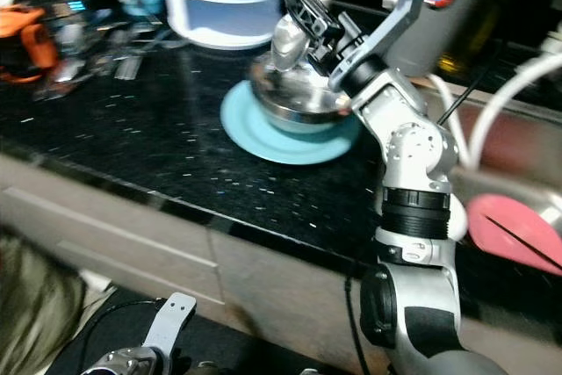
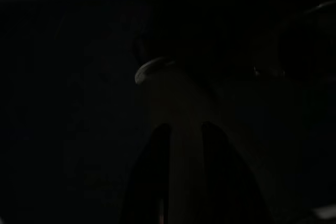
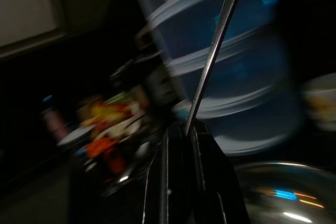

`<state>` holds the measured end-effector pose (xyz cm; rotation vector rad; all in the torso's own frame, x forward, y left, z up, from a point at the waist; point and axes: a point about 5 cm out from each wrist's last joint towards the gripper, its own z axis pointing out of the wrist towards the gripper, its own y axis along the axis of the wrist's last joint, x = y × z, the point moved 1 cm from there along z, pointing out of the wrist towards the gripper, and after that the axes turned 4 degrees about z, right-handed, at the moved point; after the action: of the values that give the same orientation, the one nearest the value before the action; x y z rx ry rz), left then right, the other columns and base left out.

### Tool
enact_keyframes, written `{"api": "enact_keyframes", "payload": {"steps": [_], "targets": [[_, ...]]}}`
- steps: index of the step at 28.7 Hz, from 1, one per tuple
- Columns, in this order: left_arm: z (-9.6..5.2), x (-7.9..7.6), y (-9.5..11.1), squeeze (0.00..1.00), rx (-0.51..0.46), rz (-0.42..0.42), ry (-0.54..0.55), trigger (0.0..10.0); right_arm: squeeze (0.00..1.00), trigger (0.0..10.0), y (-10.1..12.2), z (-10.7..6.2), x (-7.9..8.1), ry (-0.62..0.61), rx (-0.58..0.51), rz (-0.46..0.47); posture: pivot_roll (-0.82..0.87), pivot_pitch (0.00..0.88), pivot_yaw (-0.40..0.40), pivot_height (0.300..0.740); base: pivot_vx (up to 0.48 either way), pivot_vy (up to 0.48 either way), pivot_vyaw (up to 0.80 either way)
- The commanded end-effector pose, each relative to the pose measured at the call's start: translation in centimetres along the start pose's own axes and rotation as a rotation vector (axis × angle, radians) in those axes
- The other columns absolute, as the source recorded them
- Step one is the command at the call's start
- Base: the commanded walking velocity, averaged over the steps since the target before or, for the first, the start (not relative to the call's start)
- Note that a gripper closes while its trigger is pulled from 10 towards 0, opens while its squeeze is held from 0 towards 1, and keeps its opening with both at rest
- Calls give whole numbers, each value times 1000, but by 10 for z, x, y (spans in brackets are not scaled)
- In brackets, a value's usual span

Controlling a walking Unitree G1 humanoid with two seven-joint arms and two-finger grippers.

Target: Kitchen organization

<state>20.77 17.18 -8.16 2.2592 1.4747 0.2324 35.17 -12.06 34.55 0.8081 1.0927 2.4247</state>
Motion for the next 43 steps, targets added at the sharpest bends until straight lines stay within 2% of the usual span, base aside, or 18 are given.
{"api": "enact_keyframes", "payload": {"steps": [1, 6, 11, 12, 14, 15, 16, 17, 18, 19, 20, 21, 28, 32, 33, 34, 38, 43], "targets": [[0, 0, -5, 0, 31, 19, -11, 10000, 0, 0, 6, -5, 0, -8, -10, -22, 23, 121, -53, 740, 0, 0, -800], [0, -1, -5, 0, 28, 19, -20, 10000, 0, 0, 8, -10, -5, -64, 16, -87, 22, 121, -52, 740, 0, 0, -800], [0, -2, -5, 0, 29, 24, -41, 10000, 0, 0, -3, -14, -27, -240, 157, -316, 23, 119, -52, 740, 0, 0, -800], [0, -2, -5, 0, 29, 24, -41, 10000, 0, 0, -3, -14, -27, -240, 157, -316, 23, 119, -52, 740, 0, 0, -800], [-1, -2, -5, 0, 30, 28, -44, 10000, 0, 0, -11, -16, -38, -317, 237, -455, 22, 118, -52, 740, 0, 0, -800], [-1, -2, -5, 0, 30, 28, -44, 10000, 0, 0, -11, -16, -38, -317, 237, -455, 22, 118, -52, 740, 0, 0, -800], [-1, -2, -5, 0, 30, 30, -45, 10000, 0, 0, -16, -19, -45, -366, 285, -528, 23, 118, -53, 740, 0, 0, -800], [-1, -2, -5, 0, 31, 32, -46, 10000, 0, 4314, -20, -22, -54, -426, 337, -614, 24, 117, -53, 740, 0, 0, 0], [0, -2, -5, 0, 32, 33, -47, 10000, 0, 10000, -24, -26, -61, -474, 384, -693, 25, 117, -54, 740, 0, 0, 0], [0, -2, -5, 0, 32, 33, -47, 10000, 0, 10000, -24, -26, -61, -474, 384, -693, 25, 117, -54, 740, 0, 0, 0], [0, -2, -5, 0, 32, 35, -48, 10000, 0, 10000, -27, -28, -65, -490, 421, -751, 25, 116, -55, 740, 0, 0, 0], [0, -2, -5, 0, 32, 36, -49, 10000, 1000, 10000, -31, -31, -68, -501, 454, -790, 27, 115, -56, 740, 0, 0, 0], [-1, -2, -6, 0, 34, 38, -51, 10000, 1000, 10000, -36, -35, -74, -536, 518, -863, 27, 117, -56, 740, 0, 0, 0], [-1, -2, -5, 0, 34, 42, -53, 10000, 1000, 10000, -32, -32, -72, -535, 481, -878, 24, 118, -53, 740, 0, 0, 0], [-1, -1, -5, 0, 35, 44, -53, 10000, 1000, 10000, -33, -29, -69, -513, 453, -838, 23, 118, -51, 740, 0, 0, 0], [-1, -1, -5, 0, 35, 46, -53, 10000, 0, 10000, -35, -24, -59, -449, 406, -756, 23, 120, -51, 740, 0, 0, 0], [-1, -1, -5, 0, 35, 48, -53, 10000, 0, 10000, -37, -15, -42, -358, 327, -660, 24, 119, -51, 740, 0, 0, 234], [-1, 0, -4, 0, 32, 48, -51, 10000, 0, 10000, -42, -6, -27, -266, 278, -618, 31, 120, -52, 740, 0, 0, 680]]}}
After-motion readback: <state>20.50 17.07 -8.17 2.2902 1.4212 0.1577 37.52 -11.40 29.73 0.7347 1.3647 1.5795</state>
